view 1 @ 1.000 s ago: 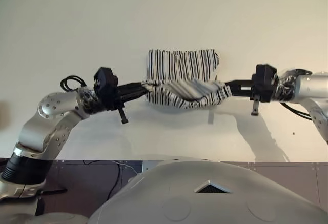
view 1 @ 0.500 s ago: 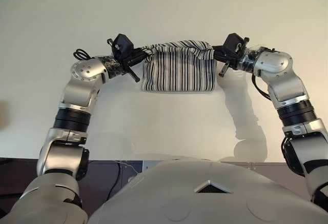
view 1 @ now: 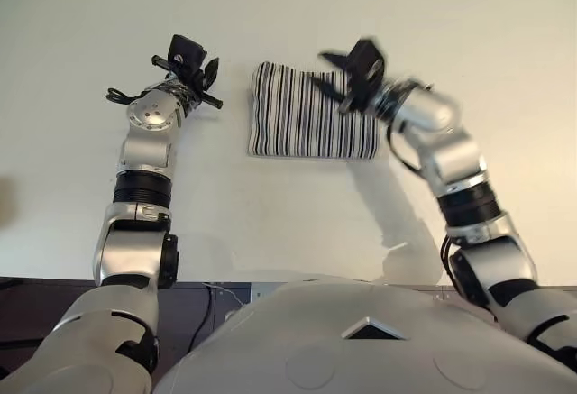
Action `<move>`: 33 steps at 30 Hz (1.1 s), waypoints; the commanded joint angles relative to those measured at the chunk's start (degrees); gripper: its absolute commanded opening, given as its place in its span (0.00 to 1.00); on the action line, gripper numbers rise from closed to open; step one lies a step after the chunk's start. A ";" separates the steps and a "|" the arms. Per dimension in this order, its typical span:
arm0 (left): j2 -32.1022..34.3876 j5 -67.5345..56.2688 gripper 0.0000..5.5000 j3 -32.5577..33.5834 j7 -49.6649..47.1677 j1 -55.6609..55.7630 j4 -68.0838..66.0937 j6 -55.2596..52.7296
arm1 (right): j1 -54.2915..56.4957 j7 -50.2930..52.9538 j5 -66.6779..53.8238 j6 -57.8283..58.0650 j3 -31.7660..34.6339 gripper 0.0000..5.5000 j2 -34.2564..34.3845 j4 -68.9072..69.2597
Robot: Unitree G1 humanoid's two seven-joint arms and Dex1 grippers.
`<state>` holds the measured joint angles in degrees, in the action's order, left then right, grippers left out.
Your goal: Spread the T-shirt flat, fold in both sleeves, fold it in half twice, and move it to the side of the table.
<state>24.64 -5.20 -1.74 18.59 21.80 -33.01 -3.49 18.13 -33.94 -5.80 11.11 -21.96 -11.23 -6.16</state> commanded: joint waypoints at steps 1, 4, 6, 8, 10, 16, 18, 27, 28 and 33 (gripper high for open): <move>-6.29 -3.04 0.20 7.26 -11.36 -3.09 8.26 -3.53 | -2.27 6.47 5.00 8.21 -2.24 0.33 2.84 -4.21; -9.48 -2.79 0.20 9.52 -16.66 -5.03 9.81 -4.87 | -1.97 9.13 4.38 18.92 -0.41 0.33 5.14 -7.29; -10.51 -2.17 0.20 9.73 -17.97 -6.08 9.55 -4.93 | -0.40 11.03 2.21 25.08 3.65 0.33 6.57 -8.68; -10.91 -1.96 0.20 10.37 -19.14 -6.51 9.83 -4.82 | 2.51 15.11 -0.16 25.67 10.81 0.33 7.42 -11.54; -10.99 -1.88 0.20 11.72 -20.79 -6.32 9.60 -4.52 | 8.60 28.99 -1.58 17.92 23.02 0.33 6.19 -21.88; -14.24 -1.69 0.20 13.09 -25.52 -4.77 8.91 -2.55 | 20.07 53.21 -9.46 1.30 46.73 0.33 -8.65 -54.65; -16.64 -1.23 0.20 12.18 -26.86 -4.27 8.48 -1.76 | 21.20 49.98 -7.88 -2.60 45.70 0.33 -10.28 -59.42; -22.06 4.88 0.20 8.55 -34.62 1.74 25.41 -1.16 | 17.16 42.63 3.42 -17.24 22.45 0.33 7.59 -19.98; -22.52 5.55 0.20 7.39 -34.46 3.79 26.35 -1.58 | 16.58 43.67 5.45 -16.20 18.77 0.33 10.97 -14.85; -23.32 8.39 0.20 3.25 -31.74 9.02 20.28 -1.87 | 16.47 46.47 14.01 -14.59 9.47 0.33 19.20 -14.60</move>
<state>1.15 1.68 2.44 -13.93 30.44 -10.80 -4.12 35.48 11.45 5.89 -5.38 -11.45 7.18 -20.74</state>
